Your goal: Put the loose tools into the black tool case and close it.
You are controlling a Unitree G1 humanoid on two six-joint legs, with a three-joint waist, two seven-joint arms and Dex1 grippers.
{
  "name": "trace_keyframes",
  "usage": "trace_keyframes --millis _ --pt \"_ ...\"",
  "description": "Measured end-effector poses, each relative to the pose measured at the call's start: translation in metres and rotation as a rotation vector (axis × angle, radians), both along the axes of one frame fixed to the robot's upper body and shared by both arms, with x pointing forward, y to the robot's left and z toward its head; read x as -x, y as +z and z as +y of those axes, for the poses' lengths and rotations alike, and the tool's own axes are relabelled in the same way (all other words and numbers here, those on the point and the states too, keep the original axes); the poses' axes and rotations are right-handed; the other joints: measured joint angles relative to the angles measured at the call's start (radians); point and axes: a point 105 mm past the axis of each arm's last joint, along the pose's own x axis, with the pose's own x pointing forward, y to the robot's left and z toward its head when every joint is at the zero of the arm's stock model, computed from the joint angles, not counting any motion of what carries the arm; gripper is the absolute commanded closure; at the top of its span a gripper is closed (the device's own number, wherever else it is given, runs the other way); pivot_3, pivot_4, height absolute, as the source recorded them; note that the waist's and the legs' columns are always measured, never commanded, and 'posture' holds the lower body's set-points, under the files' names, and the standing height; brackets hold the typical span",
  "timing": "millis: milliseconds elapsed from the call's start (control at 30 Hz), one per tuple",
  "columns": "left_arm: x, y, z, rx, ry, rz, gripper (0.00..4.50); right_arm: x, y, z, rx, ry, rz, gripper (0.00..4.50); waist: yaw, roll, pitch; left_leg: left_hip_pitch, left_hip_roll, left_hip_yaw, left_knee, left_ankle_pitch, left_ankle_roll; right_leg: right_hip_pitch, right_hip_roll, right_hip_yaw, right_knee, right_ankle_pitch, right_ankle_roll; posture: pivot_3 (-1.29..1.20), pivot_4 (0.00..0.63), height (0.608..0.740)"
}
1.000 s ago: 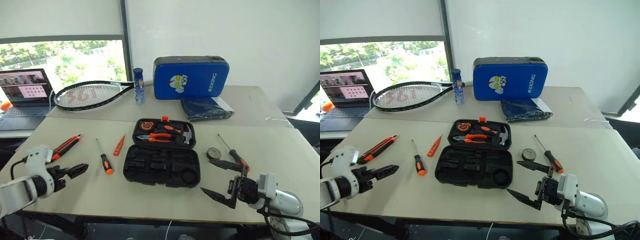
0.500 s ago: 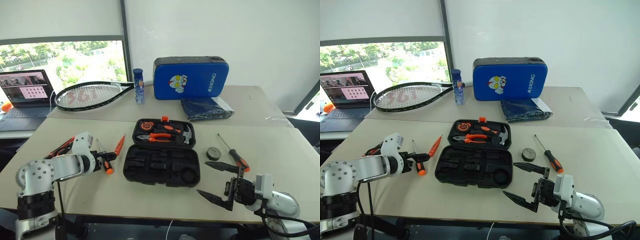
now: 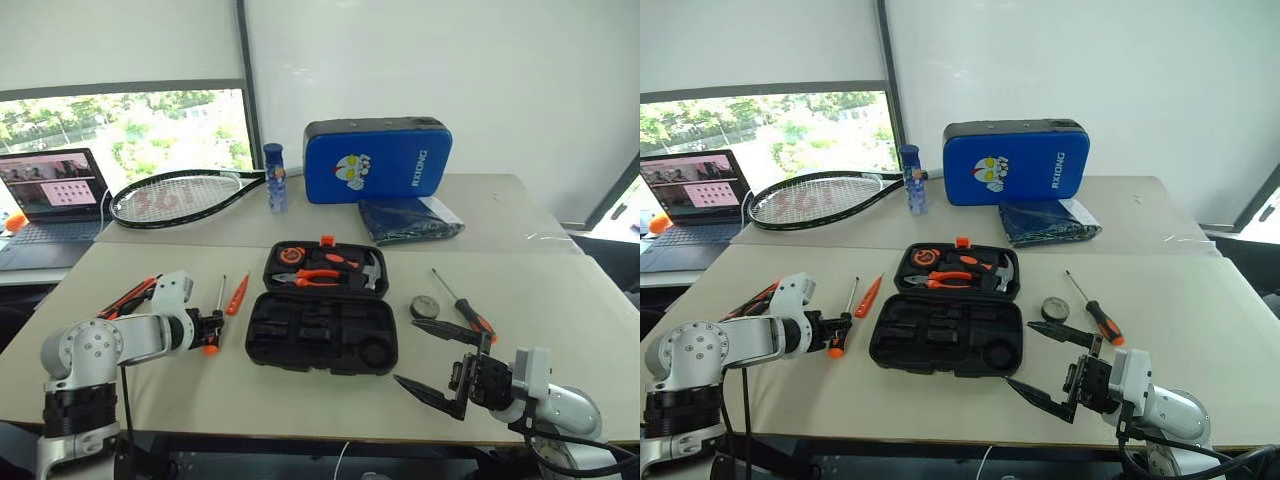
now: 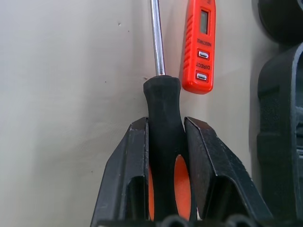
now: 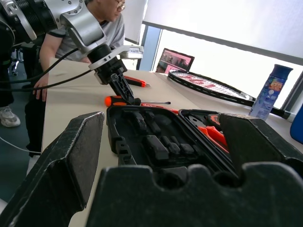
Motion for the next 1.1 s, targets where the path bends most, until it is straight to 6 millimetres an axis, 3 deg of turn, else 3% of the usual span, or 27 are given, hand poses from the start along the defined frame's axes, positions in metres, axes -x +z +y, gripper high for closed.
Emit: trace_keyframes --millis 167,233,333,433,567,733,900,1100 --pt "0.016 0.005 0.040 -0.086 0.072 0.023 3.82 0.002 -0.004 -0.008 0.015 -0.029 0.019 0.00 -0.008 -0.002 0.002 -0.001 0.000 0.000 -0.001 0.000 0.000 -0.003 0.001 0.000 0.002 -0.002 0.000 0.00 0.150 0.740" --pt "0.015 0.010 0.047 -0.095 0.075 -0.013 3.82 0.003 -0.006 -0.009 0.016 -0.033 0.028 0.00 -0.003 -0.006 0.004 -0.002 -0.001 0.000 0.000 0.000 0.000 -0.004 -0.001 0.000 0.001 -0.002 0.000 0.00 0.150 0.740" --pt "-0.001 0.034 0.046 -0.117 -0.012 -0.219 3.82 0.006 -0.010 -0.015 0.017 -0.062 0.050 0.00 0.020 -0.011 0.007 -0.005 -0.001 0.000 0.000 0.000 0.000 -0.005 -0.002 -0.002 -0.001 0.002 -0.006 0.00 0.150 0.740" --pt "-0.012 0.069 0.011 -0.109 -0.316 -0.494 3.82 0.010 -0.011 -0.022 0.018 -0.104 0.055 0.00 0.040 -0.011 0.007 -0.016 -0.001 0.001 0.000 0.000 0.000 -0.012 -0.003 -0.004 -0.007 0.003 -0.005 0.00 0.150 0.740" --pt "-0.004 0.095 -0.058 -0.112 -0.898 -0.741 3.82 0.015 -0.007 -0.034 0.024 -0.182 0.050 0.00 0.056 -0.010 0.007 -0.021 -0.001 0.001 0.000 0.000 0.000 -0.015 -0.003 -0.005 -0.009 0.003 -0.005 0.00 0.150 0.740" --pt "-0.018 0.078 -0.092 -0.339 -1.360 -0.739 3.82 0.020 -0.007 -0.043 0.009 -0.256 0.083 0.00 0.051 -0.009 0.007 -0.021 -0.001 0.001 0.001 0.000 0.001 -0.013 -0.002 -0.005 -0.008 0.003 -0.005 0.00 0.150 0.740" --pt "-0.047 0.062 -0.131 -0.441 -1.530 -0.705 3.82 0.019 0.001 -0.041 -0.039 -0.294 0.100 0.00 0.046 -0.011 0.007 -0.024 -0.001 0.000 0.004 0.000 0.002 -0.014 -0.002 -0.004 -0.009 0.004 -0.002 0.00 0.150 0.740" --pt "-0.069 0.047 -0.140 -0.602 -1.630 -0.623 3.82 0.020 0.006 -0.040 -0.079 -0.330 0.113 0.00 0.040 -0.010 0.007 -0.024 -0.002 0.000 0.004 -0.001 0.004 -0.014 -0.001 -0.003 -0.009 0.004 -0.002 0.00 0.150 0.740"
